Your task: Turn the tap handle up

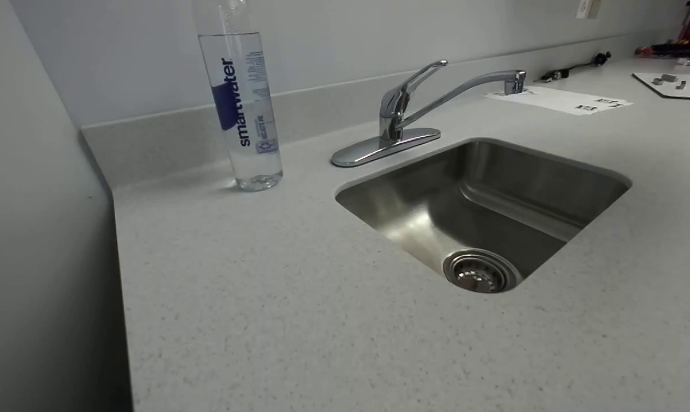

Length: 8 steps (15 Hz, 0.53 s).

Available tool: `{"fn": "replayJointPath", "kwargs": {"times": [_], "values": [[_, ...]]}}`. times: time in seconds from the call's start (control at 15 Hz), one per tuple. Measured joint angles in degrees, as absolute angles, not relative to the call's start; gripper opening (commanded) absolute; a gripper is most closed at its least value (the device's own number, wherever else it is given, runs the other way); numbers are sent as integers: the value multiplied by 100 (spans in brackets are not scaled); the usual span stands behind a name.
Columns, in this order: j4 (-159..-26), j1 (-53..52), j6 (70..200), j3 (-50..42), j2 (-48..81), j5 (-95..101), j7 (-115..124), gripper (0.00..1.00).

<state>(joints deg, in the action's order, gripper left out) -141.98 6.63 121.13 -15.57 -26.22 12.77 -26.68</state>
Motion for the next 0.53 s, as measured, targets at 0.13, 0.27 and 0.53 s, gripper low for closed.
{"fn": "replayJointPath", "kwargs": {"times": [0.13,0.27,0.53], "values": [[-14066,605,12113,-1465,-2474,1174,-2665,100],[-13885,540,12114,-1389,-2291,1054,-2665,100],[-13411,459,12112,-1361,-1880,725,-2700,100]]}}
